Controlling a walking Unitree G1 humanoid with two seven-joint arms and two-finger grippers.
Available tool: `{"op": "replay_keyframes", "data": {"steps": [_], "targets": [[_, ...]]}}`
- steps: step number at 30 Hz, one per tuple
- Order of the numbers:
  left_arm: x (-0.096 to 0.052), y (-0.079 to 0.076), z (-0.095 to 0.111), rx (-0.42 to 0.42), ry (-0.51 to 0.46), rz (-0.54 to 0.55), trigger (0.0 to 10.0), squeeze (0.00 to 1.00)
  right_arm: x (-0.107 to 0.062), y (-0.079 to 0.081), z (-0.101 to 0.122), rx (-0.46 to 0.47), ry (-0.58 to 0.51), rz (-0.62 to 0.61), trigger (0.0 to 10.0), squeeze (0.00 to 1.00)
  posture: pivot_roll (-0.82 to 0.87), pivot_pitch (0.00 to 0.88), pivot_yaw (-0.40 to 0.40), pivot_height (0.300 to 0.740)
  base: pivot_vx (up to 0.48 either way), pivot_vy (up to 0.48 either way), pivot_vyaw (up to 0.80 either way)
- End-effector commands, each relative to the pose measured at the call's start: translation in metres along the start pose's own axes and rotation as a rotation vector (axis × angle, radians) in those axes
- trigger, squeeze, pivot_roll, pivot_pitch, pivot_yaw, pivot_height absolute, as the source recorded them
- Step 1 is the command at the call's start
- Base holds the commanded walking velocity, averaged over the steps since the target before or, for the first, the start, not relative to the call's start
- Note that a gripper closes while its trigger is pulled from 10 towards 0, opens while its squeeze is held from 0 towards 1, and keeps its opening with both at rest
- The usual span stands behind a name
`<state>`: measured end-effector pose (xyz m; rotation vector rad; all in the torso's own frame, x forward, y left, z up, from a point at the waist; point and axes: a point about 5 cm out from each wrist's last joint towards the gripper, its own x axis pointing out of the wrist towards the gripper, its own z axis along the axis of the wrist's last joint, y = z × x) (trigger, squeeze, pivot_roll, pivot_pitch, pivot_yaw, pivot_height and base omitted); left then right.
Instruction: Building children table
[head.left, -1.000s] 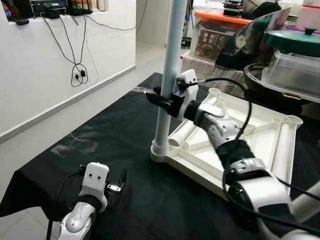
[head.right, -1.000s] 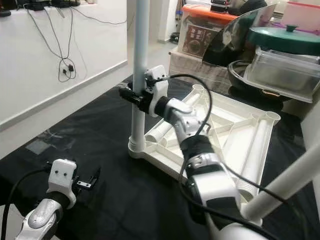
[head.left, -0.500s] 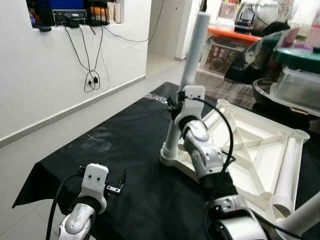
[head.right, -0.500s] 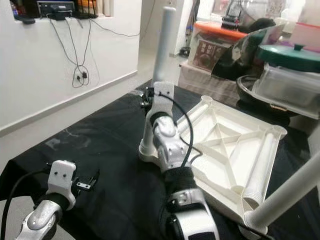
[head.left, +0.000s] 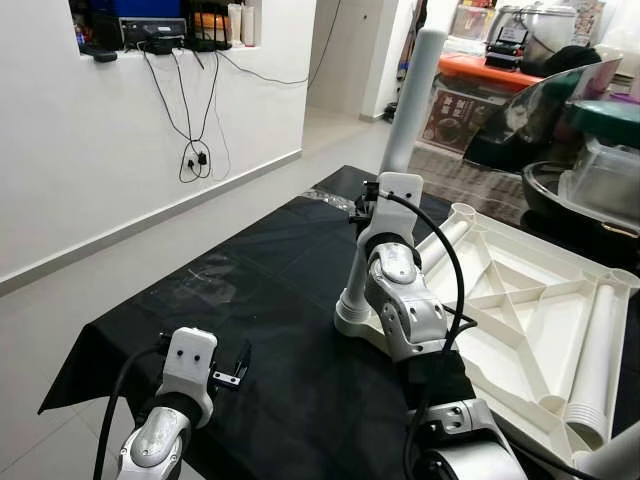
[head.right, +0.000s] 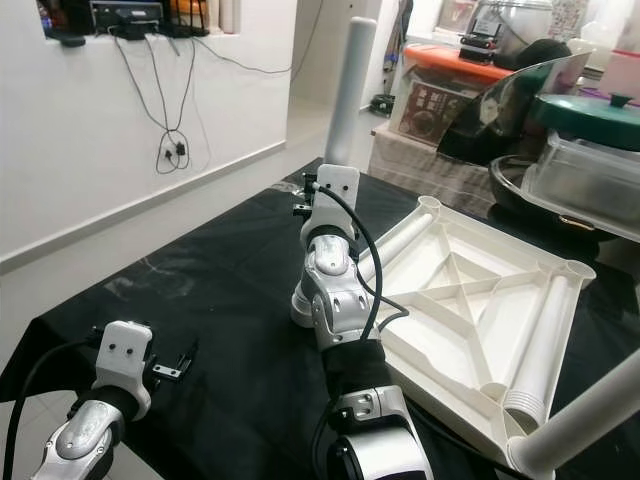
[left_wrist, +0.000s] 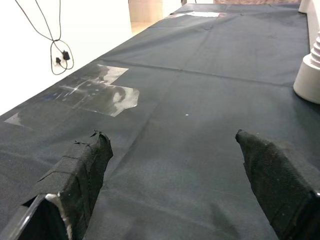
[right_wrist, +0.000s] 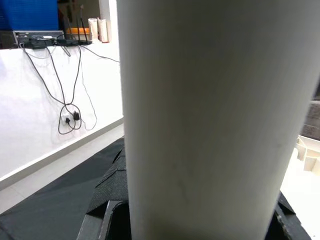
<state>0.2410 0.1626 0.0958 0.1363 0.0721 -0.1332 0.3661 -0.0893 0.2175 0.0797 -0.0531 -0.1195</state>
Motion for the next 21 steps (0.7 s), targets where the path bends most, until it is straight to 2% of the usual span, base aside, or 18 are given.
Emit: {"op": "replay_keyframes", "data": {"steps": [1,2,3,6,8,9,17,19,20,21], "targets": [[0.001,0.000,-0.001,0.004,0.002,0.003,10.0,0.00,-0.005,-0.013,-0.029,-0.053,0.101,-0.079,0.0,0.00,0.08,0.000,-0.113,0.740,0.000,0.000,0.00],[0.001,0.000,-0.001,0.004,0.002,0.003,10.0,0.00,-0.005,-0.013,-0.029,-0.053,0.101,-0.079,0.0,0.00,0.08,0.000,-0.113,0.740,0.000,0.000,0.00],[0.001,0.000,-0.002,0.005,0.002,0.001,10.0,0.00,-0.006,-0.012,-0.030,-0.051,0.110,-0.059,10.0,0.00,0.08,0.000,-0.110,0.740,0.000,0.000,0.00],[0.001,0.000,-0.002,0.006,0.002,-0.001,10.0,0.00,-0.006,-0.012,-0.028,-0.046,0.105,-0.054,10.0,0.00,0.08,0.000,-0.110,0.740,0.000,0.000,0.00],[0.002,0.000,-0.002,0.007,0.002,-0.003,10.0,0.00,-0.007,-0.014,-0.025,-0.006,0.096,-0.053,10.0,0.00,0.07,0.000,-0.106,0.740,0.000,0.000,0.00],[0.002,0.000,-0.002,0.007,0.002,-0.005,10.0,0.00,-0.008,-0.014,-0.022,0.008,0.083,-0.042,10.0,1.00,0.07,0.000,-0.105,0.740,0.000,0.000,0.00],[0.002,-0.001,-0.002,0.006,0.004,-0.009,10.0,0.00,-0.007,-0.017,0.003,0.077,0.006,0.042,10.0,1.00,0.07,0.000,-0.106,0.740,0.000,0.000,0.00],[0.001,0.000,-0.002,0.005,0.004,-0.006,10.0,0.00,-0.004,-0.026,0.023,0.095,-0.059,0.121,10.0,1.00,0.07,0.000,-0.107,0.740,0.000,0.000,0.00],[0.001,0.000,-0.002,0.005,0.004,-0.006,10.0,0.00,-0.004,-0.026,0.023,0.095,-0.059,0.121,10.0,1.00,0.07,0.000,-0.107,0.740,0.000,0.000,0.00],[0.001,0.001,-0.002,0.005,0.004,-0.005,10.0,0.00,-0.003,-0.028,0.032,0.117,-0.090,0.192,10.0,1.00,0.07,0.000,-0.107,0.740,0.000,0.000,0.00]]}}
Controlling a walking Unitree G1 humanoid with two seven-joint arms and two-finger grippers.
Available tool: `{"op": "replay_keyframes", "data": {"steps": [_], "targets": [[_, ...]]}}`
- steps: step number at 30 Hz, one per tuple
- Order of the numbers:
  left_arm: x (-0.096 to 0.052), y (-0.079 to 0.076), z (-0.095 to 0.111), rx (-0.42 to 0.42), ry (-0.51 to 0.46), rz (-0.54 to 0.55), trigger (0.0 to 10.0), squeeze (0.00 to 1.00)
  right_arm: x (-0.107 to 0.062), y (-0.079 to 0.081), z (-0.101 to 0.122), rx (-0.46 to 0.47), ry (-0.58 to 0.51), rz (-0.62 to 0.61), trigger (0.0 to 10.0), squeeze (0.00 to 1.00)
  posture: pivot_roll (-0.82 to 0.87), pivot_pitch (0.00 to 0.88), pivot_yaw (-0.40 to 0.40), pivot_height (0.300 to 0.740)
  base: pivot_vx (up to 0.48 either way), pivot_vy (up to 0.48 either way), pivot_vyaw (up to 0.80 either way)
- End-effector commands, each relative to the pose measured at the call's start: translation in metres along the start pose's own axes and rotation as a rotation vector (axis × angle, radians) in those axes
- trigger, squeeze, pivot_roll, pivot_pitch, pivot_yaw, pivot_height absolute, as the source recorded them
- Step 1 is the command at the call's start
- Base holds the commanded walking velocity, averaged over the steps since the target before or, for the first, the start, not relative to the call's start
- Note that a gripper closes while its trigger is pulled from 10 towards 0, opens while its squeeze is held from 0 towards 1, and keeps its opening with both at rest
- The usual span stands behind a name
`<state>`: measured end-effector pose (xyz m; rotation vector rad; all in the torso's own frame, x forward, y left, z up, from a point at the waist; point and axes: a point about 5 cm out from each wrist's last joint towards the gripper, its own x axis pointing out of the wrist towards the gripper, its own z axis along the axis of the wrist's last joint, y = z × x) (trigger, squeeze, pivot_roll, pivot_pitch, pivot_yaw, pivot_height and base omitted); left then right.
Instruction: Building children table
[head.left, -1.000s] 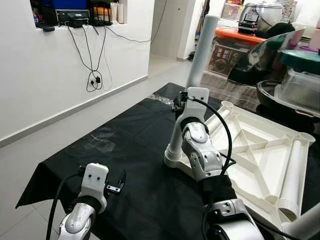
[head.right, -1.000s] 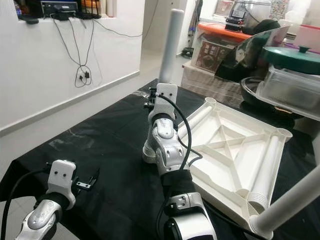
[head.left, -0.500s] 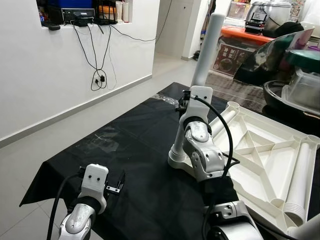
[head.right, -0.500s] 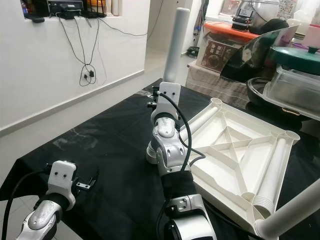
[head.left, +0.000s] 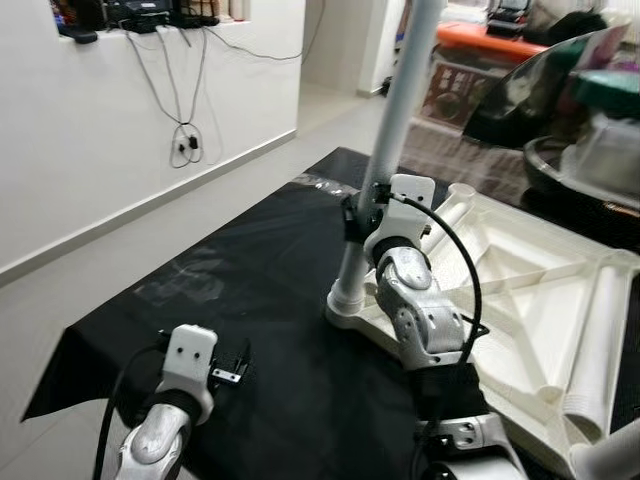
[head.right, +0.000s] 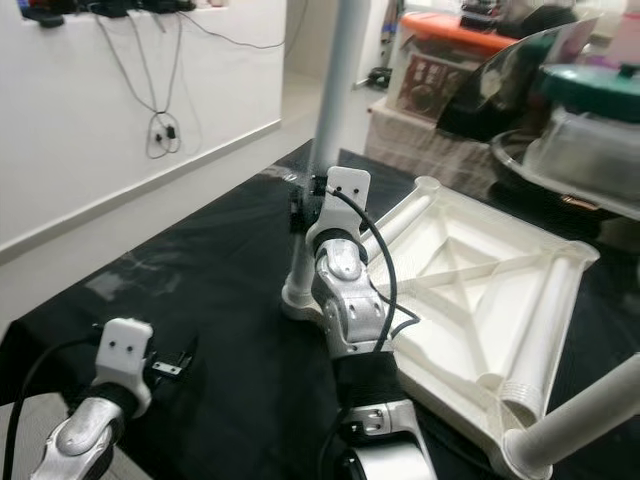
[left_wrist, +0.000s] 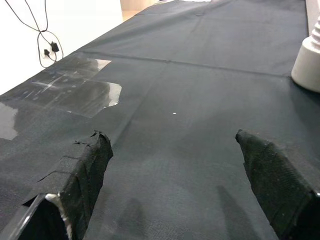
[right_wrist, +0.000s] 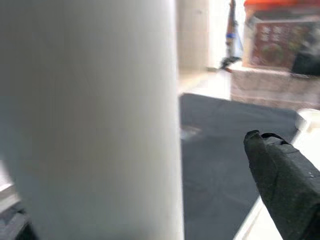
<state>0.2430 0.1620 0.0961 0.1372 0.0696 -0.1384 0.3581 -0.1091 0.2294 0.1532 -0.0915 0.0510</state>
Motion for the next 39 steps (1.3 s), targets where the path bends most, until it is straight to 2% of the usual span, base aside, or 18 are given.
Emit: {"op": "replay_keyframes", "data": {"steps": [1,7,9,10,11,12,14,15,16,17,18,22,26,28,29,30,31,39], "targets": [[-0.001,0.001,-0.003,0.004,0.008,0.001,10.0,0.00,0.004,-0.013,0.028,0.029,-0.095,0.062,10.0,1.00,0.06,0.000,-0.107,0.740,0.000,0.000,0.00],[-0.002,0.002,-0.004,0.005,0.009,0.002,10.0,0.00,0.006,-0.021,0.037,0.023,-0.124,0.092,10.0,1.00,0.06,0.000,-0.107,0.740,0.000,0.000,0.00],[-0.001,0.001,-0.004,0.004,0.009,0.002,10.0,0.00,0.007,-0.023,0.041,0.014,-0.111,0.181,10.0,1.00,0.07,0.000,-0.111,0.740,0.000,0.000,0.00],[-0.001,0.001,-0.004,0.003,0.008,0.001,10.0,0.00,0.008,-0.022,0.043,0.008,-0.082,0.321,10.0,1.00,0.07,0.000,-0.109,0.740,0.000,0.000,0.00],[-0.001,0.001,-0.004,0.003,0.008,0.001,10.0,0.00,0.008,-0.022,0.043,0.008,-0.082,0.321,10.0,1.00,0.07,0.000,-0.109,0.740,0.000,0.000,0.00],[-0.001,0.000,-0.004,0.003,0.008,-0.001,10.0,0.00,0.007,-0.019,0.045,-0.018,-0.064,0.461,10.0,1.00,0.07,0.000,-0.109,0.740,0.000,0.000,0.00],[-0.001,0.000,-0.004,0.003,0.008,-0.001,10.0,0.00,0.007,-0.019,0.045,-0.018,-0.064,0.461,10.0,1.00,0.07,0.000,-0.109,0.740,0.000,0.000,0.00],[0.000,0.000,-0.003,0.005,0.008,-0.004,10.0,0.00,0.007,-0.015,0.043,-0.052,-0.042,0.573,10.0,0.00,0.07,0.000,-0.110,0.740,0.000,0.000,0.00],[0.000,0.000,-0.003,0.005,0.008,-0.004,10.0,0.00,0.007,-0.015,0.043,-0.052,-0.042,0.573,10.0,0.00,0.07,0.000,-0.110,0.740,0.000,0.000,0.00],[0.001,0.000,-0.003,0.006,0.006,-0.004,10.0,0.00,0.005,-0.005,0.041,-0.077,-0.023,0.696,10.0,0.00,0.08,0.000,-0.112,0.740,0.000,0.000,0.00],[0.001,0.000,-0.003,0.006,0.006,-0.004,10.0,0.00,0.005,-0.005,0.041,-0.077,-0.023,0.696,10.0,0.00,0.08,0.000,-0.112,0.740,0.000,0.000,0.00],[0.002,0.001,-0.002,0.009,0.004,-0.004,10.0,0.00,-0.001,0.018,0.031,-0.097,0.006,0.951,9.8,0.00,0.08,0.000,-0.115,0.740,0.000,0.000,0.00],[0.002,0.001,-0.002,0.011,0.003,-0.003,10.0,0.00,0.000,0.021,0.026,-0.106,0.018,1.014,10.0,0.00,0.09,0.000,-0.117,0.740,0.000,0.000,0.00],[0.002,0.002,-0.002,0.011,0.002,-0.002,10.0,0.00,0.002,0.022,0.025,-0.110,0.025,1.031,9.5,0.00,0.09,0.000,-0.119,0.740,0.000,0.000,0.00],[0.002,0.002,-0.002,0.012,0.000,-0.001,10.0,0.00,0.005,0.022,0.024,-0.108,0.031,1.043,5.3,0.00,0.09,0.000,-0.119,0.740,0.000,0.000,0.00],[0.002,0.002,-0.002,0.012,-0.001,-0.001,10.0,0.00,0.009,0.023,0.024,-0.105,0.037,1.044,3.6,0.00,0.09,0.000,-0.119,0.740,0.000,0.000,0.00],[0.003,0.002,-0.001,0.013,-0.002,-0.001,10.0,0.00,0.012,0.022,0.024,-0.099,0.043,1.037,0.0,0.00,0.09,0.000,-0.124,0.740,0.000,0.000,0.00],[0.002,0.002,-0.002,0.013,0.001,-0.002,10.0,0.00,0.019,0.014,0.023,-0.079,0.068,1.022,0.0,0.00,0.09,0.000,-0.120,0.740,0.000,0.000,0.00]]}}
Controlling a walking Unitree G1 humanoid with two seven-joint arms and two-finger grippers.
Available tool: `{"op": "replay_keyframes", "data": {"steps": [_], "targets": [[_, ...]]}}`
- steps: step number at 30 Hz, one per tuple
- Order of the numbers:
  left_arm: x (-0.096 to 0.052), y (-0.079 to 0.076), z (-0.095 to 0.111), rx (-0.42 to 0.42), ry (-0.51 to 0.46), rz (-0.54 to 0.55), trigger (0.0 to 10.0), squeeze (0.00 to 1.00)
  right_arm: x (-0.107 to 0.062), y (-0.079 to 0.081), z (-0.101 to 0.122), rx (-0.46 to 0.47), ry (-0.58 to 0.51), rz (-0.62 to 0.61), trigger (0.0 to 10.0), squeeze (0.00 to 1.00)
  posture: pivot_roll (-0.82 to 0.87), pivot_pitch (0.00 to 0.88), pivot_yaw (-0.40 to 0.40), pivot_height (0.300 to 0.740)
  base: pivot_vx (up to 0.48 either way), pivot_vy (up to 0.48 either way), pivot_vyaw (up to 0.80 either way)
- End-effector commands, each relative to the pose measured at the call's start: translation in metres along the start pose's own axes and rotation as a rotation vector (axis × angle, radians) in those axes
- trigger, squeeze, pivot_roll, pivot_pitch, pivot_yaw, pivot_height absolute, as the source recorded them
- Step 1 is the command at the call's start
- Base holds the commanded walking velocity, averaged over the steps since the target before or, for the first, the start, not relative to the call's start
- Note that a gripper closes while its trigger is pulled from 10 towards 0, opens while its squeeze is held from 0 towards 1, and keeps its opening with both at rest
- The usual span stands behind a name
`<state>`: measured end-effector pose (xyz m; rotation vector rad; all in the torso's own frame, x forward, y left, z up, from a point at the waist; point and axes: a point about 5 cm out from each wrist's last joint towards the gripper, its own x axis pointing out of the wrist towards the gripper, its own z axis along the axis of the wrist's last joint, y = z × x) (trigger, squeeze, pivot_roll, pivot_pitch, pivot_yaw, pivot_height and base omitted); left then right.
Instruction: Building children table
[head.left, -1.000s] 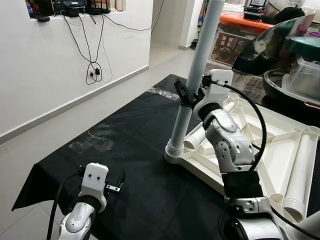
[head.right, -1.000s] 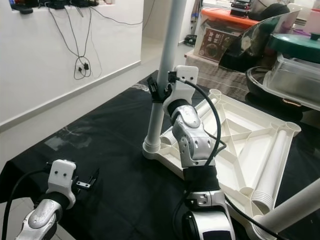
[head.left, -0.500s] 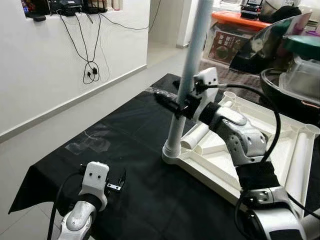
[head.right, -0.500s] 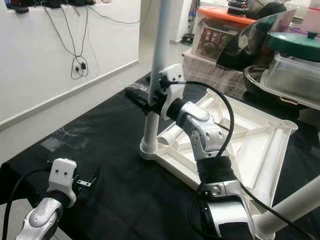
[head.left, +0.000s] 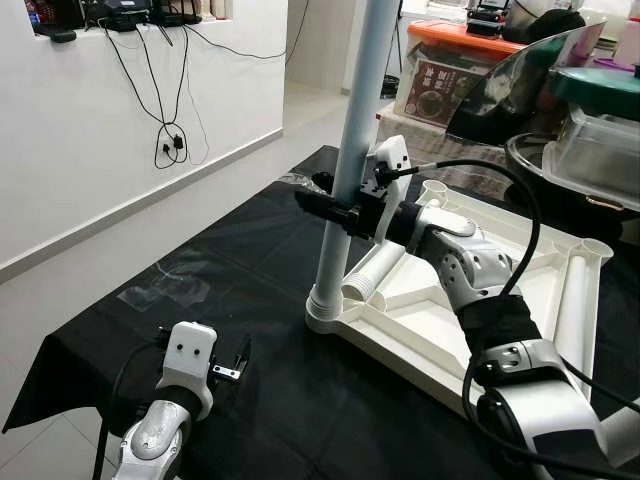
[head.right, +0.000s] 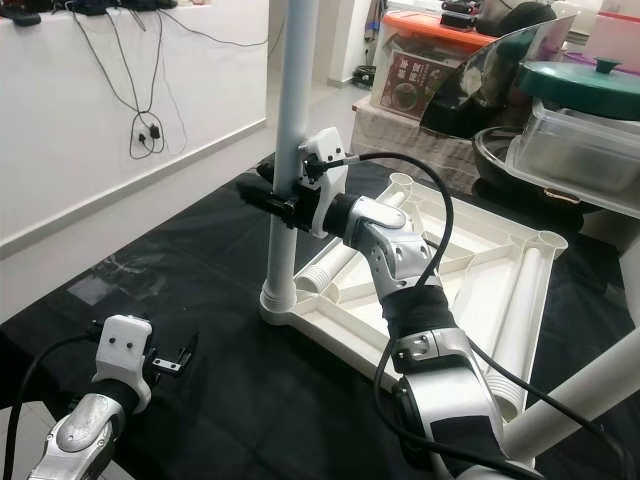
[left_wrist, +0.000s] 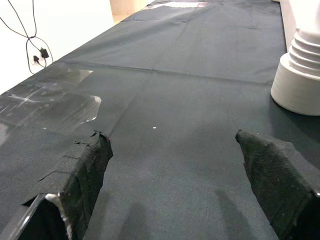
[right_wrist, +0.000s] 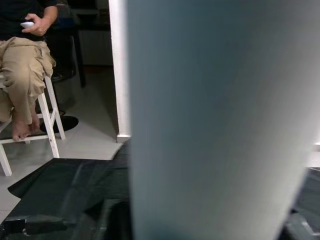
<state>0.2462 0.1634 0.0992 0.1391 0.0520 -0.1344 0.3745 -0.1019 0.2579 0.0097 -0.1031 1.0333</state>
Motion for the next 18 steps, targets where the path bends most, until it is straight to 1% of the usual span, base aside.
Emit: {"op": "replay_keyframes", "data": {"steps": [1,5,6,7,9,11,12,13,14,15,16,17,18], "targets": [[-0.001,-0.001,-0.005,0.010,0.018,-0.007,10.0,0.00,0.003,0.003,-0.003,0.007,0.004,0.036,0.0,0.00,0.09,0.000,-0.120,0.740,0.000,0.000,0.00],[0.000,-0.001,-0.005,0.009,0.019,-0.010,10.0,0.00,0.001,0.001,-0.004,0.011,0.011,0.014,0.0,0.00,0.08,0.000,-0.118,0.740,0.000,0.000,0.00],[0.000,-0.002,-0.005,0.008,0.018,-0.012,10.0,0.00,0.001,-0.005,-0.010,0.022,0.054,-0.082,0.0,0.00,0.08,0.000,-0.119,0.740,0.000,0.000,0.00],[-0.001,-0.002,-0.005,0.007,0.018,-0.013,10.0,0.00,-0.002,-0.014,-0.019,0.049,0.108,-0.273,0.0,0.00,0.08,0.000,-0.118,0.740,0.000,0.000,0.00],[-0.001,-0.002,-0.005,0.007,0.018,-0.013,10.0,0.00,-0.002,-0.014,-0.019,0.049,0.108,-0.273,0.0,0.00,0.08,0.000,-0.118,0.740,0.000,0.000,0.00],[-0.001,-0.003,-0.006,0.007,0.021,-0.013,10.0,0.00,-0.015,-0.031,-0.036,0.082,0.157,-0.630,0.0,0.00,0.08,0.000,-0.116,0.740,0.000,0.000,0.00],[-0.002,-0.003,-0.006,0.007,0.022,-0.014,10.0,0.00,-0.025,-0.036,-0.045,0.102,0.171,-0.793,0.0,0.00,0.08,0.000,-0.116,0.740,0.000,0.000,0.00],[-0.002,-0.004,-0.007,0.006,0.023,-0.013,10.0,0.00,-0.035,-0.037,-0.053,0.096,0.175,-0.941,0.0,0.00,0.08,0.000,-0.117,0.740,0.000,0.000,0.00],[-0.002,-0.004,-0.007,0.006,0.023,-0.013,10.0,0.00,-0.035,-0.037,-0.053,0.096,0.175,-0.941,0.0,0.00,0.08,0.000,-0.117,0.740,0.000,0.000,0.00],[-0.002,-0.003,-0.007,0.007,0.024,-0.013,10.0,0.00,-0.041,-0.033,-0.062,0.107,0.186,-1.034,0.0,0.00,0.08,0.000,-0.115,0.740,0.000,0.000,0.00],[-0.002,-0.003,-0.007,0.007,0.024,-0.013,10.0,0.00,-0.041,-0.033,-0.062,0.107,0.186,-1.034,0.0,0.00,0.08,0.000,-0.115,0.740,0.000,0.000,0.00],[-0.002,-0.003,-0.007,0.007,0.024,-0.011,10.0,0.00,-0.044,-0.029,-0.069,0.122,0.188,-1.088,0.0,0.00,0.08,0.000,-0.115,0.740,0.000,0.000,0.00],[-0.002,-0.002,-0.006,0.008,0.024,-0.010,10.0,0.00,-0.044,-0.019,-0.076,0.140,0.188,-1.138,0.0,0.00,0.08,0.000,-0.112,0.740,0.000,0.000,0.00]]}}
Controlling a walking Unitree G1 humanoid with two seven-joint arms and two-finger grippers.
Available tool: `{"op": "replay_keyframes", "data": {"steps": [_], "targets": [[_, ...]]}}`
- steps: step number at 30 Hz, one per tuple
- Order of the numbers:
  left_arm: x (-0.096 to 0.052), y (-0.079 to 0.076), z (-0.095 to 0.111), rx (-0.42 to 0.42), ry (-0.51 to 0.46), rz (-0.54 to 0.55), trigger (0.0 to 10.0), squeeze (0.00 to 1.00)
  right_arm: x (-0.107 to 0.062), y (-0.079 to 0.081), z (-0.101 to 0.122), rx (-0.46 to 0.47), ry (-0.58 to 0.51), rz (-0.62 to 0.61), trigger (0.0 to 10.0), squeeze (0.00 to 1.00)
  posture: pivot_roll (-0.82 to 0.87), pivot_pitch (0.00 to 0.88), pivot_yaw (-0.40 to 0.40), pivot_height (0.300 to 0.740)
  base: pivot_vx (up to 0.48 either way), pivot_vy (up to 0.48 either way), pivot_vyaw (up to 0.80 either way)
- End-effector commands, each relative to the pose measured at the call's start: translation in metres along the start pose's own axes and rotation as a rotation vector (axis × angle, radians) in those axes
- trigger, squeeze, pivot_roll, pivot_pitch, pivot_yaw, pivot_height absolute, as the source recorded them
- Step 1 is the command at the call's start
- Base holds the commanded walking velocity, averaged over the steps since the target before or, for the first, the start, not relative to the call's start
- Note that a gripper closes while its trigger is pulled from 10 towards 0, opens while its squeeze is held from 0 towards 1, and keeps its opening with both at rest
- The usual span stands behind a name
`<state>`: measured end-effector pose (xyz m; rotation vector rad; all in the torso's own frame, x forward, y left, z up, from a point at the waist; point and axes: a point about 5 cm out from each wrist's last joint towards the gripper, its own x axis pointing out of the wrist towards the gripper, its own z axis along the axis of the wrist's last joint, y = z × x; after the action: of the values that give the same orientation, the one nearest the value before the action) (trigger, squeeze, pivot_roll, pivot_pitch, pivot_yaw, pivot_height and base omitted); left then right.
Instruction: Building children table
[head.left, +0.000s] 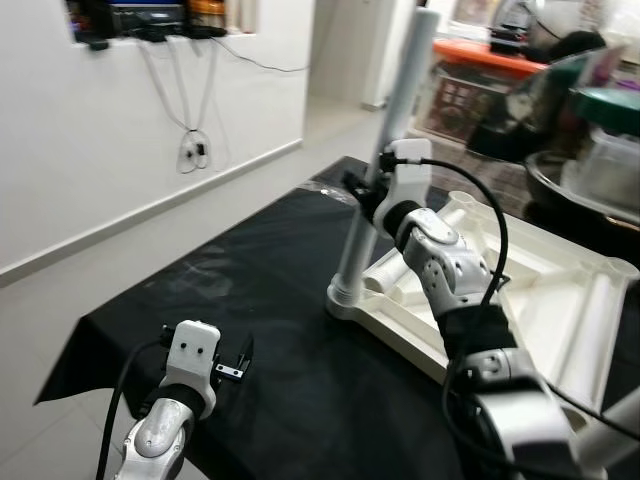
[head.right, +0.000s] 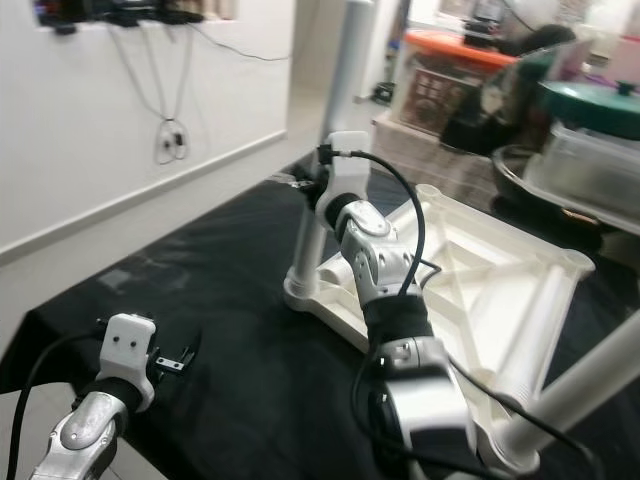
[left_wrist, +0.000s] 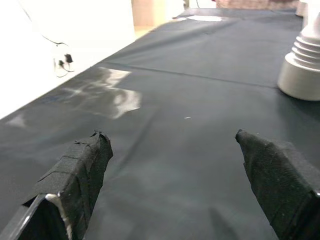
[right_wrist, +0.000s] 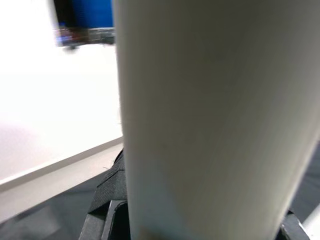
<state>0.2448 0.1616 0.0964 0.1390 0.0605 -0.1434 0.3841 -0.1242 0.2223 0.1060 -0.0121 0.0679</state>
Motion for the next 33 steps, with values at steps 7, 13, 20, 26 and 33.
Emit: {"op": "replay_keyframes", "data": {"steps": [7,13,20,26,33], "targets": [[0.001,0.002,-0.004,0.014,0.017,0.002,10.0,0.00,-0.025,-0.008,-0.053,0.004,0.168,-0.279,0.0,0.00,0.08,0.000,-0.114,0.740,0.000,0.000,0.00],[0.003,0.001,-0.004,0.015,0.017,0.008,10.0,0.00,-0.018,0.006,-0.049,0.020,0.206,-0.275,9.5,0.00,0.08,0.000,-0.119,0.740,0.000,0.000,0.00],[0.002,-0.001,-0.005,0.011,0.020,0.005,10.0,0.00,-0.022,0.007,-0.035,0.074,0.122,-0.208,10.0,1.00,0.07,0.000,-0.117,0.740,0.000,0.000,0.00],[0.002,0.000,-0.006,0.011,0.021,0.005,10.0,0.00,-0.016,0.006,-0.028,0.135,0.106,-0.105,10.0,0.00,0.07,0.000,-0.115,0.740,0.000,0.000,0.00],[0.004,-0.001,-0.006,0.011,0.017,-0.003,10.0,0.00,-0.015,0.014,0.013,0.335,-0.034,0.703,10.0,0.00,0.07,0.000,-0.120,0.740,0.000,0.000,0.00]]}}
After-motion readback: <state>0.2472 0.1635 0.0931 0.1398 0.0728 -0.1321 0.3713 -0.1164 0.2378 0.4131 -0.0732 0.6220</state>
